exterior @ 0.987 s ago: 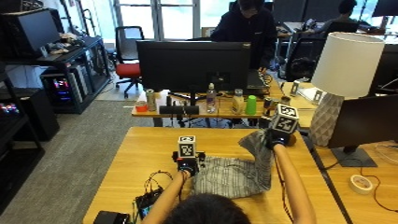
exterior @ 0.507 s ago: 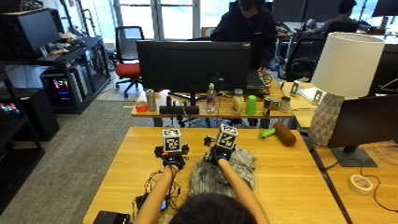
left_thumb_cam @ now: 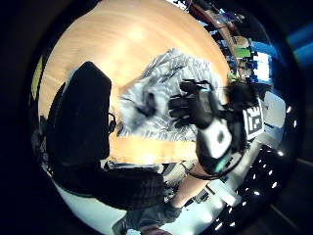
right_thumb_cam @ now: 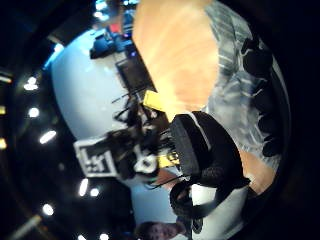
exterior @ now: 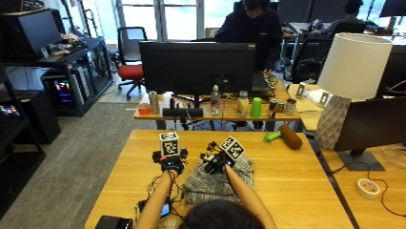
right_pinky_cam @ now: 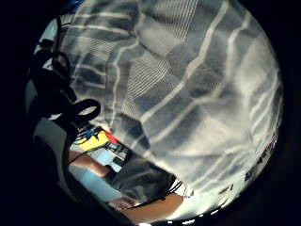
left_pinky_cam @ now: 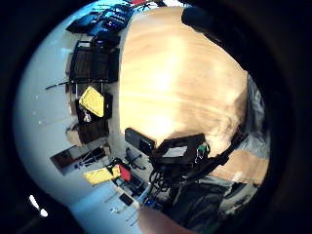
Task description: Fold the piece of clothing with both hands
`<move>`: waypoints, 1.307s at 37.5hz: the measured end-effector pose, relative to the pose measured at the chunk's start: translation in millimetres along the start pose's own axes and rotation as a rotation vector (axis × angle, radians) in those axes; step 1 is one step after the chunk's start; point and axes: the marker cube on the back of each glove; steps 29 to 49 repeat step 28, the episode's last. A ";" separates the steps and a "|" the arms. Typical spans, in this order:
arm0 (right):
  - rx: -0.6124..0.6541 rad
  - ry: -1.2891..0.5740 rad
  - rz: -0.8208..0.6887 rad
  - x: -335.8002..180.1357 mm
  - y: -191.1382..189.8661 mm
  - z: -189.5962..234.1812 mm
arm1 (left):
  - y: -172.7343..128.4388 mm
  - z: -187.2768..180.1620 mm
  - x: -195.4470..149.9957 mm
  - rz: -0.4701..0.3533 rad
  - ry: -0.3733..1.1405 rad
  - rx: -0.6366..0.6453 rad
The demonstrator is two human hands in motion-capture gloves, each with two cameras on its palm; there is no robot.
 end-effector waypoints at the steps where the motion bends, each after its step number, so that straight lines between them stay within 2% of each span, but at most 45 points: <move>1: 0.010 -0.001 -0.039 -4.4 6.4 -8.8 | -4.7 0.4 0.3 -0.006 -0.001 0.038; 3: 0.060 0.034 -0.120 -10.1 16.1 -27.6 | -4.9 -0.9 0.9 -0.013 -0.004 0.064; 7: 0.222 0.134 -0.282 -14.2 32.4 -68.9 | 9.8 -2.6 4.9 0.011 -0.007 -0.070; 8: 0.247 0.152 -0.302 -13.3 37.1 -79.6 | 7.6 -2.9 6.5 0.012 -0.009 -0.057; 12: 0.229 0.176 -0.343 1.3 37.8 -116.1 | -3.3 -8.2 13.1 0.009 -0.023 0.086; 18: 0.359 0.257 -0.329 24.6 63.6 -157.7 | 6.7 -19.5 23.8 0.031 -0.038 0.123; 21: 0.394 0.257 -0.312 38.6 66.9 -171.2 | 8.4 -21.4 31.0 0.039 -0.046 0.099; 28: 0.393 0.251 -0.250 62.8 58.5 -186.8 | -0.3 -29.2 48.7 0.062 -0.100 0.057; 49: 0.393 0.251 -0.250 62.8 58.5 -186.8 | -0.3 -29.2 48.7 0.062 -0.100 0.057</move>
